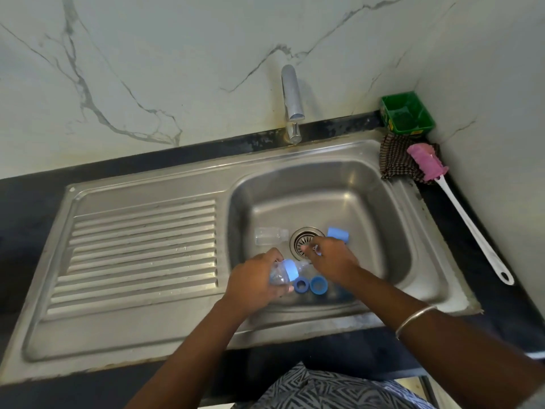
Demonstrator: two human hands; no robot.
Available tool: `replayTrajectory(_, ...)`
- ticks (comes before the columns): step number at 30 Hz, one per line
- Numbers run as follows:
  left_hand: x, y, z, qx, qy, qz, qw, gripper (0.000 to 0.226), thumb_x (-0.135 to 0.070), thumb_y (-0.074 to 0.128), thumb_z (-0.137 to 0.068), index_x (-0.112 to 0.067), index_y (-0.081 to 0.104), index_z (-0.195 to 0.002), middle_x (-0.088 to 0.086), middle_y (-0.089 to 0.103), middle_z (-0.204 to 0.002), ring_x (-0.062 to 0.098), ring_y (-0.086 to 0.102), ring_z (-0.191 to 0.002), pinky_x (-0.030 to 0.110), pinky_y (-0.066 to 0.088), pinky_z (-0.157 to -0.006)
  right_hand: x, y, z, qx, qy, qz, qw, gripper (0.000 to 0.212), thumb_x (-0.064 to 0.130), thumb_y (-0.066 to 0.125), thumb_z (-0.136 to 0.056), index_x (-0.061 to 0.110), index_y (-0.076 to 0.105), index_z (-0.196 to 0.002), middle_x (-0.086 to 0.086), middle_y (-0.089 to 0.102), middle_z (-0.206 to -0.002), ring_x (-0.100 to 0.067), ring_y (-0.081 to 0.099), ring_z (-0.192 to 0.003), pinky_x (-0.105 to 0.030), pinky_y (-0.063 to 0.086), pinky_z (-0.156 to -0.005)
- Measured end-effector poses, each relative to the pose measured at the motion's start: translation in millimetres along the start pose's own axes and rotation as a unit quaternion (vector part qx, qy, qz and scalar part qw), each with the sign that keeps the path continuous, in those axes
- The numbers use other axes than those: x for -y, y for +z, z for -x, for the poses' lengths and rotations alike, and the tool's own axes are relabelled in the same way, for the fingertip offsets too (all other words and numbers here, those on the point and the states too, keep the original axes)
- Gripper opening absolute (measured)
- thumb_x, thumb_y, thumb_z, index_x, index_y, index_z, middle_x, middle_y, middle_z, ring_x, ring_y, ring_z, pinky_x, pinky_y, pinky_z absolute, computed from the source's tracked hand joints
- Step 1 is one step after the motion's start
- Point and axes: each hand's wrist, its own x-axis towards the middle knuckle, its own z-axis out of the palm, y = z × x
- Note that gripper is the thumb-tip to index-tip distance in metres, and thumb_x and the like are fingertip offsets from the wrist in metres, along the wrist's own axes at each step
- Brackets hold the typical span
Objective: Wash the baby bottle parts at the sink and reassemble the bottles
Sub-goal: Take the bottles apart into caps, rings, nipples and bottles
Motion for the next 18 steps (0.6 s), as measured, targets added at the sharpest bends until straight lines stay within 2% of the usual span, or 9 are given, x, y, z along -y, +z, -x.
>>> replayTrajectory(1, -0.7, 0.0, -0.1, -0.012, 0.014, -0.009, 1.000, 0.052, -0.064, 0.072, -0.069, -0.039, 0.045, -0.105, -0.016, 0.063, -0.100, 0.010, 0.060, -0.083, 0.028, 0.045, -0.068, 13.4, -2.6, 3.8, 0.007, 0.020, -0.079, 0.997, 0.048, 0.059, 0.050, -0.095, 0.016, 0.069, -0.101, -0.009, 0.070, -0.092, -0.023, 0.066, -0.083, -0.037, 0.056, -0.077)
replayTrajectory(3, -2.5, 0.5, -1.0, -0.030, 0.034, -0.018, 0.999, 0.053, -0.062, 0.073, -0.071, -0.037, 0.048, -0.109, -0.014, 0.064, -0.102, 0.012, 0.061, -0.087, 0.031, 0.050, -0.074, 35.8, -7.7, 10.2, 0.077, 0.075, -0.198, 0.974, 0.060, 0.065, 0.046, -0.094, 0.009, 0.068, -0.092, -0.015, 0.072, -0.079, -0.020, 0.066, -0.059, -0.033, 0.056, -0.054)
replayTrajectory(5, -4.3, 0.2, -2.3, -0.045, 0.039, -0.023, 0.998, 0.055, -0.060, 0.074, -0.070, -0.036, 0.048, -0.112, -0.013, 0.064, -0.103, 0.014, 0.062, -0.090, 0.033, 0.053, -0.078, 49.9, -10.4, 17.5, 0.141, 0.092, -0.203, 0.965, 0.062, 0.063, 0.045, -0.095, 0.006, 0.066, -0.089, -0.018, 0.072, -0.070, -0.018, 0.063, -0.044, -0.023, 0.047, -0.040)
replayTrajectory(8, -5.4, -0.5, -4.4, -0.036, 0.019, 0.014, 0.999, 0.061, -0.059, 0.080, -0.066, -0.034, 0.051, -0.114, -0.013, 0.067, -0.102, 0.012, 0.064, -0.089, 0.031, 0.055, -0.078, 55.9, -9.4, 24.3, 0.124, 0.061, -0.177, 0.974, 0.060, 0.052, 0.044, -0.101, 0.006, 0.058, -0.065, -0.005, 0.058, -0.042, -0.014, 0.054, -0.032, -0.023, 0.047, -0.040)
replayTrajectory(11, -3.2, -0.7, -4.3, -0.009, -0.012, 0.154, 0.988, 0.059, -0.052, 0.090, -0.056, -0.032, 0.059, -0.102, -0.016, 0.069, -0.094, 0.003, 0.066, -0.082, 0.019, 0.054, -0.072, 51.9, -3.5, 25.1, 0.059, 0.052, -0.162, 0.984, 0.059, 0.041, 0.053, -0.099, 0.011, 0.046, -0.049, 0.001, 0.047, -0.032, -0.008, 0.049, -0.031, -0.015, 0.038, -0.041)
replayTrajectory(13, -0.6, -2.6, -6.0, 0.007, -0.029, 0.228, 0.973, 0.056, -0.047, 0.094, -0.049, -0.031, 0.064, -0.094, -0.016, 0.071, -0.089, 0.001, 0.068, -0.080, 0.020, 0.056, -0.072, 48.2, -1.1, 25.4, 0.027, 0.046, -0.175, 0.983, 0.058, 0.040, 0.058, -0.096, 0.014, 0.043, -0.045, 0.003, 0.045, -0.032, -0.007, 0.049, -0.032, -0.012, 0.033, -0.040)
replayTrajectory(16, 2.4, -10.3, -10.1, 0.053, -0.046, 0.293, 0.954, 0.054, -0.048, 0.093, -0.047, -0.029, 0.069, -0.091, -0.012, 0.074, -0.083, 0.001, 0.070, -0.076, 0.022, 0.057, -0.067, 44.5, -0.2, 29.3, 0.019, 0.018, -0.213, 0.977, 0.055, 0.043, 0.065, -0.091, 0.013, 0.047, -0.049, -0.001, 0.051, -0.038, -0.012, 0.053, -0.035, -0.017, 0.039, -0.041)
replayTrajectory(18, 3.8, -15.7, -11.1, 0.095, -0.065, 0.381, 0.917, 0.052, -0.045, 0.092, -0.050, -0.021, 0.072, -0.091, -0.006, 0.075, -0.079, 0.007, 0.071, -0.073, 0.023, 0.055, -0.065, 44.2, -4.1, 32.6, 0.031, -0.013, -0.269, 0.963, 0.047, 0.045, 0.071, -0.088, 0.011, 0.054, -0.059, -0.003, 0.057, -0.046, -0.014, 0.058, -0.040, -0.021, 0.044, -0.042)
